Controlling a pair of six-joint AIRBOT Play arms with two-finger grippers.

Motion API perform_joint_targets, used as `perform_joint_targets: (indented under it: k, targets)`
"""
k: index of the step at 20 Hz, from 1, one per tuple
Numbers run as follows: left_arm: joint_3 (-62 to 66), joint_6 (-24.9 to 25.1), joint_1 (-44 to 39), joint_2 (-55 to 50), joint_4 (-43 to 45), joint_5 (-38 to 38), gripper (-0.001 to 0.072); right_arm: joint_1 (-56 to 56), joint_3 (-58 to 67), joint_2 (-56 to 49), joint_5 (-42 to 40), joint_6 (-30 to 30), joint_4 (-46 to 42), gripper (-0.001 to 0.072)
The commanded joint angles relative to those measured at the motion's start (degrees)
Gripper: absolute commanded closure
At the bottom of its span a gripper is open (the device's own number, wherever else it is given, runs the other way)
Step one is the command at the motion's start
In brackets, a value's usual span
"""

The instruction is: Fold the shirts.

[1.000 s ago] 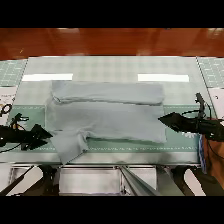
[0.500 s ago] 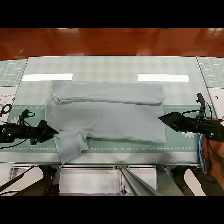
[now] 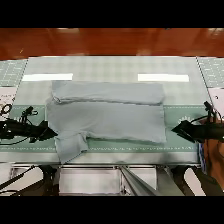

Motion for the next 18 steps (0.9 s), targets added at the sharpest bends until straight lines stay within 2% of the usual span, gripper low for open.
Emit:
perform_joint_targets:
  k: [1, 7, 11, 13, 15, 16, 17, 18]
  targets:
    - [0.42, -0.39, -0.09, -0.04, -0.61, -1.53, 0.0686, -1.09, -3.85, 0.02, 3.02, 1.31, -1.75, 0.0298]
    - [0.42, -0.35, -0.09, -0.04, -0.61, -0.72, 0.0686, 0.52, -4.66, -5.46, 1.29, -0.2, 2.6, 0.0298]
    - [0.42, -0.35, -0.2, -0.04, -0.68, -0.59, 0.0686, 7.21, -4.66, -12.7, -6.75, -0.17, 6.58, 0.0298]
    - [0.42, -0.35, -0.2, -0.04, -0.68, -0.61, 0.0686, 10.05, -4.59, -16.04, -10.93, -0.68, 11.06, 0.0299]
    - [0.44, -0.33, -0.2, -0.04, -0.68, -0.55, 0.0686, 12.17, -4.59, -18.23, -12.96, -4.55, 17.66, 0.0317]
    - [0.44, -0.33, -0.2, -0.04, -0.7, -0.39, 0.0686, 12.74, -4.59, -18.86, -13.25, -6.19, 19.67, 0.0352]
    - [0.44, -0.31, -0.2, -0.04, -1.05, -0.22, 0.0686, 12.96, -4.59, -19.32, -12.85, -9.2, 21.31, 0.0573]
    - [0.48, -0.09, -0.17, -0.04, -1.42, -0.11, 0.0686, 12.94, -4.59, -19.34, -12.02, -12.63, 22.38, 0.069]
